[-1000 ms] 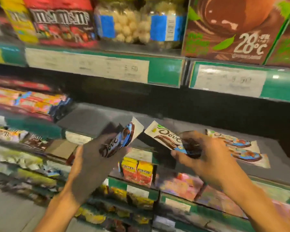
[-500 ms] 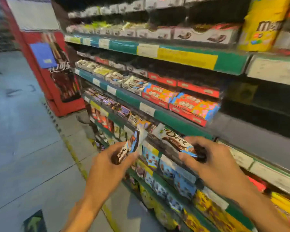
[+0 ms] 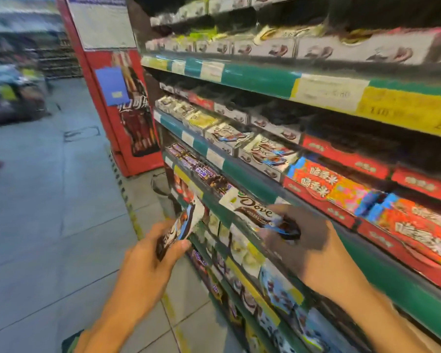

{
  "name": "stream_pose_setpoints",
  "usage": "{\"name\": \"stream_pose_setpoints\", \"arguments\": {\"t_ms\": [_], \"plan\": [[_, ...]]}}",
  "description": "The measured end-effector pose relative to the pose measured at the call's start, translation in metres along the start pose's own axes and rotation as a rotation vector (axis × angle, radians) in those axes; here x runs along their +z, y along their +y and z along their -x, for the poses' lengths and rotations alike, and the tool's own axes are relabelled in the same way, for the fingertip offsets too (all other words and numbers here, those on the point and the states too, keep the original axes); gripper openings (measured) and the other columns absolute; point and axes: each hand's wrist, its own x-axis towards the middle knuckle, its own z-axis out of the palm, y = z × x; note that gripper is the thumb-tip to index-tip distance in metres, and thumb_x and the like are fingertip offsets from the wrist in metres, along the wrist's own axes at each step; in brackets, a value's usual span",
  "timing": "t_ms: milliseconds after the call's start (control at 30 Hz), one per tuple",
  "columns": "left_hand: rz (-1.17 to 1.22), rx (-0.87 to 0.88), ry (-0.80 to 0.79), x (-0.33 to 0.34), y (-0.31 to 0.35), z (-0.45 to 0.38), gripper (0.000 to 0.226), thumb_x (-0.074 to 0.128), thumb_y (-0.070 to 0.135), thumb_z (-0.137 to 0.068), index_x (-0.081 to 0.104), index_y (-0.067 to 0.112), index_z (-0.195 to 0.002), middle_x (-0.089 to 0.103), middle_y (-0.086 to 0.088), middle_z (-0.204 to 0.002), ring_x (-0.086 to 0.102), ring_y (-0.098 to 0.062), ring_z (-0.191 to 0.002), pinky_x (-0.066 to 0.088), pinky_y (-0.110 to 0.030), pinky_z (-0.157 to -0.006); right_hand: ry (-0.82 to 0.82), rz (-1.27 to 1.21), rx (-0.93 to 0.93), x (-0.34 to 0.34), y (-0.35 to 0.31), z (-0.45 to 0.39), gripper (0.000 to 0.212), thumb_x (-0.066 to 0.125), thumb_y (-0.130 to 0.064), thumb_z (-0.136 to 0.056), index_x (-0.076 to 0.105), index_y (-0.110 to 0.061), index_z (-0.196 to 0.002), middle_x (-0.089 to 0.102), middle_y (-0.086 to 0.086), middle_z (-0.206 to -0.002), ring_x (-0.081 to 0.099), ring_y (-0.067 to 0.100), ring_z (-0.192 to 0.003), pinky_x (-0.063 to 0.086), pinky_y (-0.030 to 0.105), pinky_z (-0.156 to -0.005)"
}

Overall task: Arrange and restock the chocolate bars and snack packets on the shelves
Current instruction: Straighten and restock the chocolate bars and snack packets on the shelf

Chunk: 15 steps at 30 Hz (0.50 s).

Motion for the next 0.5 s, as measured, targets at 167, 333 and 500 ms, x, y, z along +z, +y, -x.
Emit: {"name": "stream_pose_setpoints", "arguments": {"t_ms": [167,333,500], "plan": [[-0.026,0.043,0.026,0.006,0.0,-0.075,0.037,0.05,0.06,-0.078,0.054,0.049,-0.113,0.062,0.039,-0.096,0.062,0.003,-0.085,0.049,-0.017,-0.069,0.016,0.105,0.042,0.003,0.009,-0.075,0.045,0.069,-0.047,-0.084,0.063,-0.029,-0.124,0.063,-0.015,-0.103,0.059,-0.009,-0.089,0.038,-0.003,-0.074],[0.005,0.108,-0.047,0.028,-0.008,-0.138,0.045,0.052,0.055,-0.08,0.059,0.038,-0.121,0.064,0.029,-0.099,0.058,0.013,-0.089,0.041,-0.004,-0.065,0.096,0.308,0.051,0.006,0.019,-0.119,0.052,0.067,-0.039,-0.09,0.055,-0.025,-0.138,0.063,-0.004,-0.123,0.058,0.018,-0.115,0.051,0.035,-0.096],[0.039,0.191,-0.141,0.046,-0.022,-0.2,0.052,0.053,0.062,-0.081,0.056,0.04,-0.128,0.063,0.023,-0.116,0.059,0.003,-0.102,0.05,-0.026,-0.086,0.264,0.524,0.012,0.022,0.024,-0.15,0.046,0.071,-0.025,-0.088,0.057,-0.02,-0.131,0.063,-0.001,-0.1,0.058,0.025,-0.096,0.047,0.036,-0.08]]}}
